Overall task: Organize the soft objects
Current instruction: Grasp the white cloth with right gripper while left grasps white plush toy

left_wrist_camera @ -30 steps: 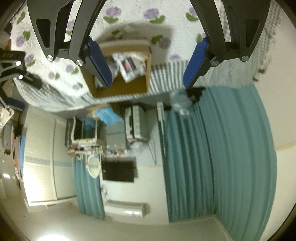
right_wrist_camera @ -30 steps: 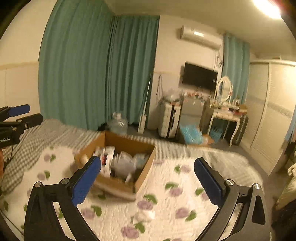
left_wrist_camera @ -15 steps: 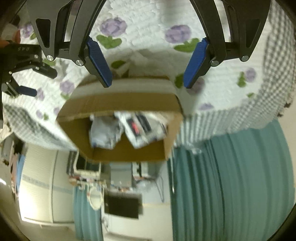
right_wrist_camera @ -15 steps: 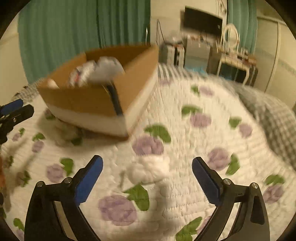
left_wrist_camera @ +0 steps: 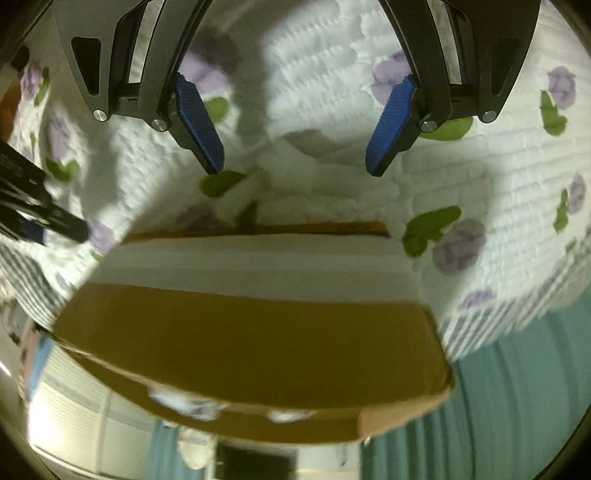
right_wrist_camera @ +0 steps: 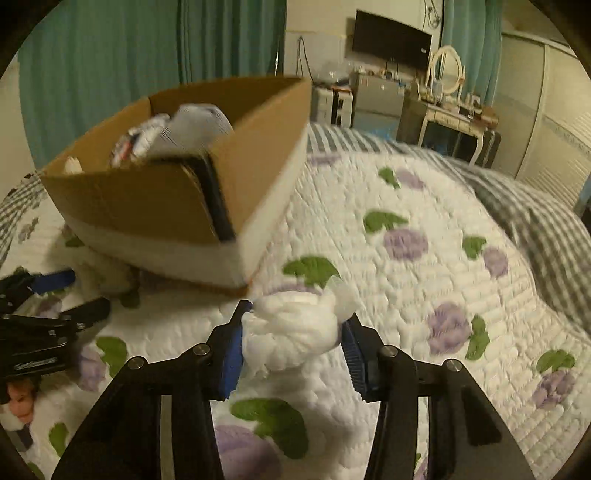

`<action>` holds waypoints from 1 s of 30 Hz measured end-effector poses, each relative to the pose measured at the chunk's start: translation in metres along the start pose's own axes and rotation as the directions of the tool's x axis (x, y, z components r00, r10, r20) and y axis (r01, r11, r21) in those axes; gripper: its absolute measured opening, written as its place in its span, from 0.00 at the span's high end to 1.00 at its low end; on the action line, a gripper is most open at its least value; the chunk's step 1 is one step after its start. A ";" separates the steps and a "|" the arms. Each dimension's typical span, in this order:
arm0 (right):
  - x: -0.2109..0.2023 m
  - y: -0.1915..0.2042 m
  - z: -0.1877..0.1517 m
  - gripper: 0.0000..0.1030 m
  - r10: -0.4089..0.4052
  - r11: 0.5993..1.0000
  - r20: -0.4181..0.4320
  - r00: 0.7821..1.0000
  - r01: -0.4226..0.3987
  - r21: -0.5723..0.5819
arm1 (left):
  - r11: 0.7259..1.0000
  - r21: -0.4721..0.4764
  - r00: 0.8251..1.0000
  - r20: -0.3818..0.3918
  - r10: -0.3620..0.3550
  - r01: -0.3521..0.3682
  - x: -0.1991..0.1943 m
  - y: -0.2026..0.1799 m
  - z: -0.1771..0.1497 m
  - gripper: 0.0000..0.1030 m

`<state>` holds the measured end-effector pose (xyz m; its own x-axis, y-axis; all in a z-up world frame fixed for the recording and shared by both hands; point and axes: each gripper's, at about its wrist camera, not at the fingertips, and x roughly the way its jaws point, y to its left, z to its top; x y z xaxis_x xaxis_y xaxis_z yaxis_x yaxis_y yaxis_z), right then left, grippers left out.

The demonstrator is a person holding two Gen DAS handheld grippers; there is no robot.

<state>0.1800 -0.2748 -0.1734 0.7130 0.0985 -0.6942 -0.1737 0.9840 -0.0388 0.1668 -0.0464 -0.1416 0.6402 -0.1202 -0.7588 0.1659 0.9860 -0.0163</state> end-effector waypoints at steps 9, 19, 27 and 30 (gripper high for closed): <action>0.016 0.026 0.002 0.55 0.035 0.999 -0.036 0.999 -0.035 -0.020 | 0.999 -0.049 0.999 -0.049 0.003 -0.005 0.027 0.002 0.009 0.25; 0.004 0.030 -0.005 0.55 0.050 0.998 -0.015 0.999 -0.051 -0.028 | 0.999 0.025 0.999 -0.024 -0.045 0.046 0.015 -0.021 0.005 0.70; -0.030 0.022 -0.013 0.55 0.093 0.996 0.030 0.995 -0.093 0.015 | 0.998 0.053 1.000 -0.005 -0.028 0.029 -0.024 -0.045 -0.030 0.70; -0.049 0.020 -0.016 0.55 0.102 0.994 0.051 0.994 -0.103 0.033 | 0.998 0.057 0.999 0.006 -0.032 0.032 -0.040 -0.053 -0.031 0.70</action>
<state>0.1303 -0.2627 -0.1516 0.7253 0.2056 -0.6571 -0.2244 0.9729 0.0567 0.1092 -0.0902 -0.1303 0.6390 -0.1524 -0.7540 0.2286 0.9735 -0.0031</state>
